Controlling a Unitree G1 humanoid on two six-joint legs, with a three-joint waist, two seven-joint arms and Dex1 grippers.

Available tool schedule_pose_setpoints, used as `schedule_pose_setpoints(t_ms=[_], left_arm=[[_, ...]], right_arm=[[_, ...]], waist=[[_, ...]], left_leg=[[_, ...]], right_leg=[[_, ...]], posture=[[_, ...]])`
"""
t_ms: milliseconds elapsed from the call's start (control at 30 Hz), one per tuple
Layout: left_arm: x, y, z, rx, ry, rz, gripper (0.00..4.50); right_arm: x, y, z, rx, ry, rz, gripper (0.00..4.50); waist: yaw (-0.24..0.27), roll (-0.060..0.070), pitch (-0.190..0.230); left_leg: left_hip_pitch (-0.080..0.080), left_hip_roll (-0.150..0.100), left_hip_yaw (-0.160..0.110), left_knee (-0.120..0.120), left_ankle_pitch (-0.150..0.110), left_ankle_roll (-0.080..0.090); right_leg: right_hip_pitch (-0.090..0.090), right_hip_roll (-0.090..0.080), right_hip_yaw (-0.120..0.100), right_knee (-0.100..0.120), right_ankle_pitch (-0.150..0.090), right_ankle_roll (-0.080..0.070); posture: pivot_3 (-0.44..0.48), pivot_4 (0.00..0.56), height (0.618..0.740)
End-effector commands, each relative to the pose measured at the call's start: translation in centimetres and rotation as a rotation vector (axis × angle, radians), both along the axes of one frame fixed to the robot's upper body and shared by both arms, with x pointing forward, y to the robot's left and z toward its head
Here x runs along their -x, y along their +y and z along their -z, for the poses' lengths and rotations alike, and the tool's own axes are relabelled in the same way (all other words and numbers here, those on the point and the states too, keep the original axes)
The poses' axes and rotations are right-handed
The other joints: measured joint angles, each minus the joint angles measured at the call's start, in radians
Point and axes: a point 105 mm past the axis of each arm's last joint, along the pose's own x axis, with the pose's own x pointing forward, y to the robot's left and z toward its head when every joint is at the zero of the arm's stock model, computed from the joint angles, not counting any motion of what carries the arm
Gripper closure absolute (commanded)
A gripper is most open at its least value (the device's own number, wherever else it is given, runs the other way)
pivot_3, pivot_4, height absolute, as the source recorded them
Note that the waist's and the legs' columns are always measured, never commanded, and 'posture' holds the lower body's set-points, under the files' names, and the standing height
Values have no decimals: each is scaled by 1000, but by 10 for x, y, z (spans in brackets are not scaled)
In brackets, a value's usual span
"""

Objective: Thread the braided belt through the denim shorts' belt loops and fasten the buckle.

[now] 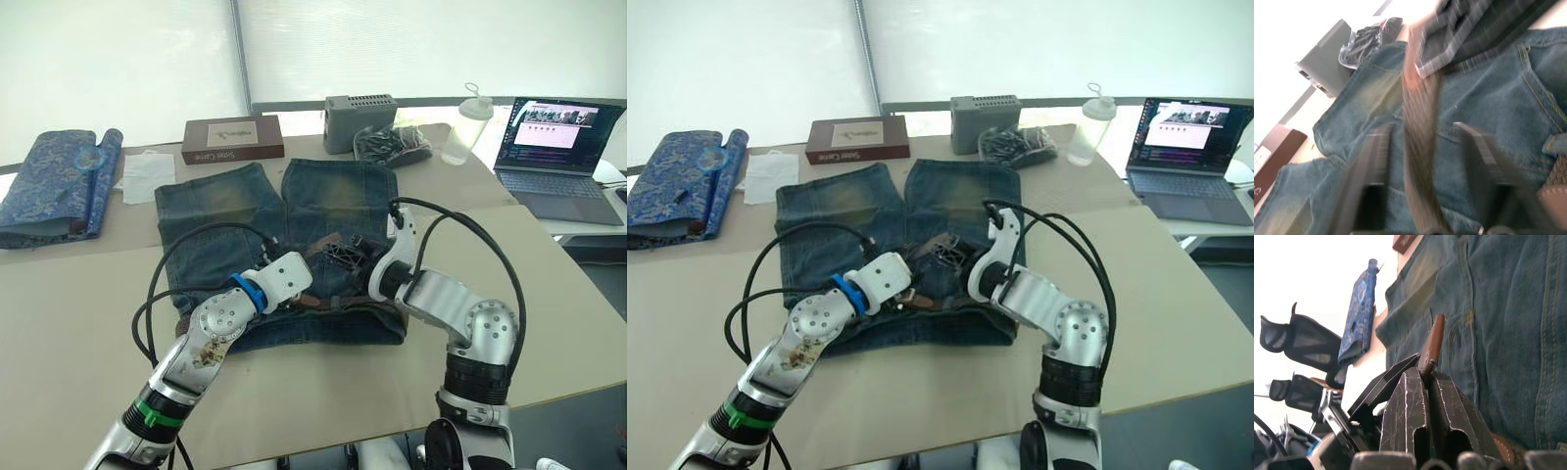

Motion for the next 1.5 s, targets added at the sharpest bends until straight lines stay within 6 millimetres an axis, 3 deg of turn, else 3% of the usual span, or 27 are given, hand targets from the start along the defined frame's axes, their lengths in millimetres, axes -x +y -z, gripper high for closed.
schedule_pose_setpoints(t_ms=[33, 233, 300, 467, 500, 633, 733, 833, 900, 1000, 1100, 1300, 1500], left_arm=[[5, 3, -21, -9, -107, -7, 913], [7, 2, -17, -23, -98, -3, 913], [8, 1, -16, -20, -91, 5, 1709], [8, 0, -13, -21, -69, 22, 4206], [8, 1, -12, -19, -65, 21, 4405], [5, 7, -10, -1, -38, 10, 4405], [4, 27, -11, 175, 101, -19, 4500], [15, 49, -3, 373, 347, 42, 4500], [21, 73, 2, 374, 445, 43, 4500], [28, 102, 2, 252, 480, 32, 4500], [35, 117, 0, 158, 495, 38, 4500], [53, 119, 21, -168, 469, 125, 4500], [48, 123, 28, -198, 427, 91, 4500]], right_arm=[[4, 1, -11, -37, -31, -2, 4500], [5, 0, -10, -40, -23, 3, 4500], [5, 1, -11, -41, -22, 2, 4500], [8, 5, -13, -52, -25, -13, 4500], [8, 5, -14, -56, -29, -19, 4500], [10, 5, -18, -38, -73, -47, 4500], [22, 8, -24, 74, -212, -153, 3467], [34, 8, -13, 441, -426, -288, 2392], [40, 6, -2, 657, -592, -401, 1739], [42, 7, 10, 828, -758, -542, 1739], [41, 16, 17, 872, -839, -627, 1739], [29, 32, 34, 939, -885, -668, 1739], [15, 34, 43, 1030, -883, -644, 1739]], waist=[[0, 0, 0], [0, 0, 0], [0, 0, 0], [-1, 0, 0], [-1, 0, 0], [0, 0, 0], [-1, 0, 0], [-5, 0, 0], [-6, -2, 1], [-4, -3, 1], [-3, -4, 2], [7, -10, 3], [24, -11, 3]], left_leg=[[0, 0, 0, 0, 0, 0], [0, 0, 0, 0, 0, 0], [0, 0, 0, 0, 0, 0], [0, 0, 0, 0, 0, 0], [0, 0, 0, 0, 0, 0], [0, 0, 0, 0, 0, 0], [0, 0, 0, 0, 0, 0], [0, 1, 0, 0, 0, 1], [1, 1, 0, 0, 0, 1], [2, 2, 0, 0, 0, 1], [3, 2, 0, 0, 0, 0], [2, 1, 1, 1, 0, 0], [1, 1, 1, 1, -1, 1]], right_leg=[[0, 0, 0, 0, 0, 0], [0, 0, 0, 0, 0, 0], [0, 0, 0, 0, 0, 0], [0, 0, 0, 0, 0, 0], [0, 0, 0, 0, 0, 0], [0, 0, 0, 0, 0, 0], [0, 0, 0, 0, 0, 0], [0, 0, 0, 0, 0, 0], [-1, 1, -1, 0, -4, 6], [-1, 3, -2, 1, -7, 5], [-1, 4, -1, 1, -7, 5], [-1, 0, -1, 1, -3, -2], [-2, -1, -2, 1, -2, -3]], posture=[[0, 150, 740], [0, 150, 740], [0, 150, 740], [0, 150, 740], [0, 150, 740], [0, 150, 740], [0, 150, 740], [0, 150, 740], [0, 150, 740], [0, 150, 740], [0, 150, 740], [0, 150, 740], [0, 150, 740]])
